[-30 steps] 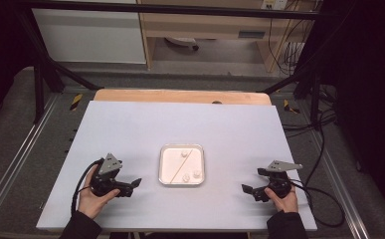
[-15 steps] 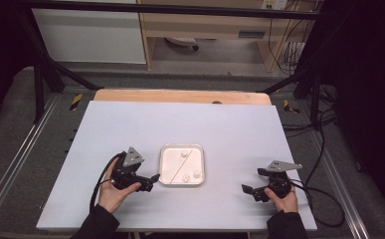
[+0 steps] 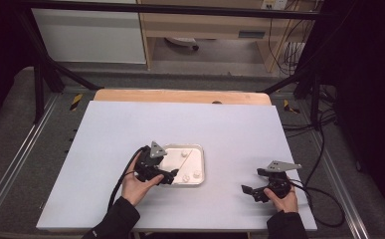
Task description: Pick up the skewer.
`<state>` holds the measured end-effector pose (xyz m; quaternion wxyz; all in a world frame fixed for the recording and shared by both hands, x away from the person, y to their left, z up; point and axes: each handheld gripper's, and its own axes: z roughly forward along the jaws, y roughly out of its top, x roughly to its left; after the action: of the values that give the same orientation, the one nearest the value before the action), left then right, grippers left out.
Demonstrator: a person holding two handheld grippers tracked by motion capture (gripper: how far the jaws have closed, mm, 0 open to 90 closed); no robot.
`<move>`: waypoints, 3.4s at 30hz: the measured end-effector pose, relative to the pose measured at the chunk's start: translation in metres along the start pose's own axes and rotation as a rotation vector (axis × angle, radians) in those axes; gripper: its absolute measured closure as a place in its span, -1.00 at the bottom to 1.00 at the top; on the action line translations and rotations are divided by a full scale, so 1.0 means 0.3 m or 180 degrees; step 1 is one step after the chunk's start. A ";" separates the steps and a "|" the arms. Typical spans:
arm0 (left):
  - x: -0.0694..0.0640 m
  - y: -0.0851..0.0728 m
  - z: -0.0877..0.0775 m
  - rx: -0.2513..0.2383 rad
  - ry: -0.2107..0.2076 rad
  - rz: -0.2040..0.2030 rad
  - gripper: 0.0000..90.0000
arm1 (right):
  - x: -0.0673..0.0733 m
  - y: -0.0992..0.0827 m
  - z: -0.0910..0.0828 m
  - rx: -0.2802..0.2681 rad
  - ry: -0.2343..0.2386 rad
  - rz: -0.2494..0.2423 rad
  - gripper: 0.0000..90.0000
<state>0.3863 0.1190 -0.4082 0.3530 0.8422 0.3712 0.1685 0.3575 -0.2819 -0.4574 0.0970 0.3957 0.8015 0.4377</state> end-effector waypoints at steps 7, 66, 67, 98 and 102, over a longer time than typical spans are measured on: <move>-0.013 0.010 0.057 0.0065 -0.0001 -0.0098 -0.36 | 0.000 0.000 -0.001 -0.0002 0.0003 -0.0003 -0.99; -0.090 -0.010 0.136 0.0058 0.0158 -0.0242 0.98 | 0.001 0.001 0.001 0.0002 0.0026 -0.0017 -0.98; -0.090 -0.009 0.131 0.0032 0.0154 -0.0234 0.98 | 0.001 0.001 0.001 0.0002 0.0026 -0.0017 -0.98; -0.075 0.021 -0.047 -0.0014 -0.0347 0.0225 0.98 | 0.113 0.087 0.023 0.0081 -0.0313 -0.0691 -0.99; -0.090 0.041 -0.045 0.0022 -0.0394 0.0284 0.98 | 0.141 0.099 0.015 0.0090 -0.0354 -0.0907 -0.98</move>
<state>0.3671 0.0995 -0.3907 0.3645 0.8679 0.3113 0.1303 0.3479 -0.2396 -0.4289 0.1968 0.3028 0.8490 0.3856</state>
